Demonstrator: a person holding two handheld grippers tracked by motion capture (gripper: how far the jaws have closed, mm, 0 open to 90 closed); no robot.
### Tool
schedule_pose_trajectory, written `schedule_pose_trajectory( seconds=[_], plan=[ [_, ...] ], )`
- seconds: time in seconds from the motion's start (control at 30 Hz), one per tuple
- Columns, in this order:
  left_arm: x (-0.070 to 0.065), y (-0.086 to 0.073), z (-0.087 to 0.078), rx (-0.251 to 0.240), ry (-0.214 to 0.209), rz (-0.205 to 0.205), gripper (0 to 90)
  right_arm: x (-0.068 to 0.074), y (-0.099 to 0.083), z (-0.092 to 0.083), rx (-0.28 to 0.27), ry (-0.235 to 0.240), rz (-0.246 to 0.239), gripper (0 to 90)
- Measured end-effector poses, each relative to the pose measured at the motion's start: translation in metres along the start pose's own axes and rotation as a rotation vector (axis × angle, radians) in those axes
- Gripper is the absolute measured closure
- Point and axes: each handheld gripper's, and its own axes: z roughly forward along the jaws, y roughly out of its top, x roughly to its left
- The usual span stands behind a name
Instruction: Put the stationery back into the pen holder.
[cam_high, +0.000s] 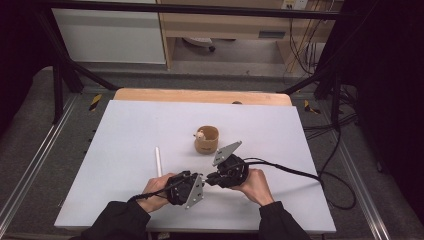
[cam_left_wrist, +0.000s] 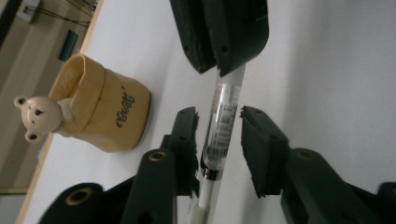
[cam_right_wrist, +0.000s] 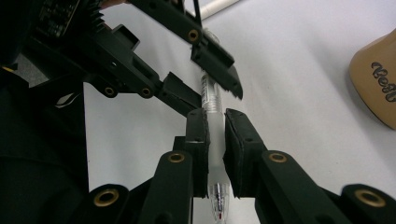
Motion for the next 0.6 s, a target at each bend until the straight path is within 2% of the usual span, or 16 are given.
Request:
schedule_pose_trajectory(
  seconds=[0.17, 0.2, 0.4, 0.47, 0.53, 0.57, 0.6],
  plan=[
    [-0.0011, 0.0001, 0.0004, 0.0, 0.007, 0.013, 75.9, 0.0001, -0.0003, -0.0004, 0.003, 0.005, 0.001, 80.3],
    [-0.0007, 0.0003, 0.0004, -0.006, 0.011, 0.027, 76.3, 0.0001, -0.0002, -0.0003, 0.0, 0.007, 0.002, 80.3],
    [-0.003, -0.0005, -0.0002, 0.011, 0.03, 0.054, 78.5, -0.0012, 0.0003, 0.0002, -0.017, 0.013, 0.019, 79.0],
    [-0.0025, -0.0011, -0.0005, 0.02, 0.032, 0.054, 78.6, -0.0016, 0.0003, -0.0008, -0.032, 0.0, 0.027, 74.4],
    [-0.002, -0.0029, -0.0007, 0.021, 0.035, 0.047, 78.6, -0.0023, 0.0006, -0.0022, -0.045, -0.003, 0.043, 65.7],
    [-0.002, -0.0038, -0.0008, 0.018, 0.034, 0.034, 78.6, -0.0023, 0.0005, -0.0035, -0.05, -0.016, 0.04, 63.9],
    [-0.0006, -0.0047, -0.0022, 0.034, 0.034, 0.042, 78.7, -0.0022, 0.0004, -0.0048, -0.053, -0.022, 0.04, 62.6]
  ],
)
